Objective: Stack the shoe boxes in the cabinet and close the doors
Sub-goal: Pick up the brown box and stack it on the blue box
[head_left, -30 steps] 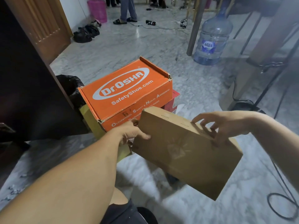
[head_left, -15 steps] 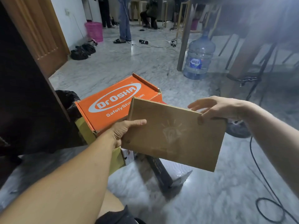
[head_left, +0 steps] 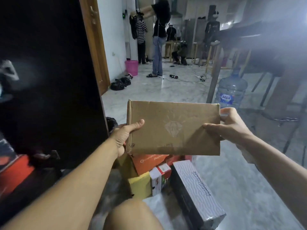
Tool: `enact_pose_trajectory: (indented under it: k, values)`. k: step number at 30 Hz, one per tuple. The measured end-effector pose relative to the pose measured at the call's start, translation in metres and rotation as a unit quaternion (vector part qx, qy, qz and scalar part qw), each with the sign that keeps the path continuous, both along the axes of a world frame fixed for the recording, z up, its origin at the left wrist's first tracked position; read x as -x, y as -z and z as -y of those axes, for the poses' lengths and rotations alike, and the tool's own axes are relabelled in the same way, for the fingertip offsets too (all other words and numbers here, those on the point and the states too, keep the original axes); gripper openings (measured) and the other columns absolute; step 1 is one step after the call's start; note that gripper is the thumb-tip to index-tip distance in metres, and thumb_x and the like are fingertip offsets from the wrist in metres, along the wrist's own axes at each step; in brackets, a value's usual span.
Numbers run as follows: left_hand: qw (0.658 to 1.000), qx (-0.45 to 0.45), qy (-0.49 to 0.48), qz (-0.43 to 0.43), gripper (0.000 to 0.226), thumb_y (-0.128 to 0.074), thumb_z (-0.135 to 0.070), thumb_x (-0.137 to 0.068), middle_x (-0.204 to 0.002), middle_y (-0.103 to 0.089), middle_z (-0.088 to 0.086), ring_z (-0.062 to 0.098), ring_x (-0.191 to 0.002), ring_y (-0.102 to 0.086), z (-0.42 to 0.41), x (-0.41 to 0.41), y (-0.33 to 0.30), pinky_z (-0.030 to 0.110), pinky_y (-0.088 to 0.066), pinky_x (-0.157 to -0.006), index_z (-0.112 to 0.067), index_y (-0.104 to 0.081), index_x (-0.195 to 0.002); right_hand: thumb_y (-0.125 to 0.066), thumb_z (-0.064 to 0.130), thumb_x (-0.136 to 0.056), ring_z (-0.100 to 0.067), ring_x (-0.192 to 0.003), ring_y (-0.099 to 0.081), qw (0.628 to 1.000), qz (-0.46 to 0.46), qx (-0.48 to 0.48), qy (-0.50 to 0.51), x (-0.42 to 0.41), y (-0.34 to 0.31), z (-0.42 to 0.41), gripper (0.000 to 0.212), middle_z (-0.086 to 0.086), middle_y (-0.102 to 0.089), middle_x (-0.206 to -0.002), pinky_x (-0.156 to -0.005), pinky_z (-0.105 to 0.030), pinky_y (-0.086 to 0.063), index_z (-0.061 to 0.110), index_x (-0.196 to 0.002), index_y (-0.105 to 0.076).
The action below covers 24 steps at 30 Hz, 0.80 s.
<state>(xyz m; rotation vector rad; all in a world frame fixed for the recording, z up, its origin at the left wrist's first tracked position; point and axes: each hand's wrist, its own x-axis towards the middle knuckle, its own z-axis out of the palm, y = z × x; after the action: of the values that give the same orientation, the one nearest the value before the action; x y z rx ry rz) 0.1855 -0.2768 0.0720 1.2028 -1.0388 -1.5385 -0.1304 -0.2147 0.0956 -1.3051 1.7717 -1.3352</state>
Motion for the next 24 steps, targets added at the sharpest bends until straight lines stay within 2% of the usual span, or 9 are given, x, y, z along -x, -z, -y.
enact_pose_trajectory:
  k: [4,6,9,11,13,16,18,21,24]
  values:
    - [0.999,0.029,-0.044,0.001,0.029,-0.079,-0.029,-0.073,-0.084,-0.075,0.011,0.026,-0.074,-0.069,-0.005,-0.046,-0.026,0.035,-0.055,-0.070,-0.010,-0.072,-0.094,-0.087,0.019,-0.068,-0.024,-0.090,-0.068,0.999,-0.018,0.019,-0.026,-0.044,-0.028,0.021,0.069,-0.002,-0.061,-0.108,-0.065,-0.046,-0.060,0.017,-0.117,-0.039]
    - [0.997,0.039,-0.068,0.004,0.019,-0.074,-0.028,-0.080,-0.081,-0.074,0.009,0.026,-0.075,-0.068,-0.007,-0.071,-0.034,0.035,-0.054,-0.071,-0.011,-0.072,-0.090,-0.088,0.019,-0.066,-0.027,-0.086,-0.068,0.998,-0.034,0.024,-0.043,-0.068,-0.038,0.032,0.068,0.001,-0.059,-0.105,-0.067,-0.048,-0.060,0.021,-0.115,-0.041]
    - [0.991,0.052,-0.122,0.014,0.033,-0.075,-0.030,-0.077,-0.091,-0.074,0.012,0.032,-0.091,-0.067,-0.011,-0.111,-0.041,0.046,-0.053,-0.087,-0.008,-0.070,-0.101,-0.088,0.019,-0.063,-0.027,-0.088,-0.067,0.993,-0.086,0.044,-0.069,-0.105,-0.053,0.044,0.068,0.006,-0.056,-0.104,-0.074,-0.045,-0.059,0.030,-0.114,-0.046]
    - [0.986,0.056,-0.154,0.016,0.045,-0.076,-0.028,-0.076,-0.099,-0.073,0.014,0.033,-0.092,-0.068,-0.015,-0.140,-0.046,0.044,-0.055,-0.081,-0.006,-0.065,-0.113,-0.087,0.019,-0.063,-0.022,-0.091,-0.065,0.989,-0.100,0.064,-0.091,-0.129,-0.062,0.049,0.064,0.006,-0.059,-0.107,-0.077,-0.043,-0.058,0.038,-0.110,-0.049]
    - [0.981,0.067,-0.181,0.024,0.042,-0.074,-0.023,-0.077,-0.100,-0.073,0.013,0.029,-0.088,-0.066,-0.018,-0.170,-0.054,0.040,-0.055,-0.074,-0.009,-0.064,-0.115,-0.085,0.018,-0.064,-0.019,-0.091,-0.067,0.985,-0.083,0.084,-0.130,-0.155,-0.070,0.053,0.058,0.007,-0.063,-0.106,-0.080,-0.045,-0.058,0.044,-0.105,-0.054]
    - [0.966,0.101,-0.230,0.062,0.026,-0.074,-0.022,-0.076,-0.102,-0.072,0.008,0.027,-0.090,-0.064,-0.027,-0.213,-0.072,0.043,-0.053,-0.077,-0.020,-0.068,-0.101,-0.083,0.013,-0.065,-0.018,-0.087,-0.071,0.970,-0.074,0.115,-0.200,-0.194,-0.083,0.056,0.055,0.006,-0.067,-0.107,-0.080,-0.045,-0.058,0.044,-0.106,-0.062]
    - [0.954,0.120,-0.265,0.078,0.040,-0.079,-0.031,-0.066,-0.105,-0.072,0.006,0.028,-0.097,-0.065,-0.033,-0.240,-0.089,0.043,-0.056,-0.075,-0.021,-0.067,-0.102,-0.082,0.009,-0.068,-0.015,-0.089,-0.070,0.959,-0.072,0.136,-0.237,-0.222,-0.093,0.055,0.066,0.007,-0.065,-0.113,-0.078,-0.042,-0.059,0.040,-0.121,-0.057]
    - [0.932,0.137,-0.321,0.094,0.089,-0.086,-0.049,-0.037,-0.112,-0.068,0.006,0.029,-0.102,-0.063,-0.043,-0.274,-0.118,0.040,-0.057,-0.068,-0.017,-0.060,-0.116,-0.085,0.008,-0.066,-0.014,-0.097,-0.064,0.949,-0.048,0.154,-0.272,-0.260,-0.109,0.058,0.088,0.007,-0.057,-0.123,-0.068,-0.037,-0.060,0.030,-0.140,-0.043]
    - [0.917,0.146,-0.359,0.089,0.101,-0.088,-0.055,-0.035,-0.116,-0.063,0.006,0.028,-0.103,-0.061,-0.050,-0.302,-0.151,0.038,-0.057,-0.067,-0.020,-0.054,-0.123,-0.091,0.018,-0.052,-0.011,-0.099,-0.062,0.934,-0.026,0.173,-0.312,-0.294,-0.127,0.059,0.102,0.004,-0.055,-0.125,-0.064,-0.032,-0.059,0.026,-0.139,-0.039]
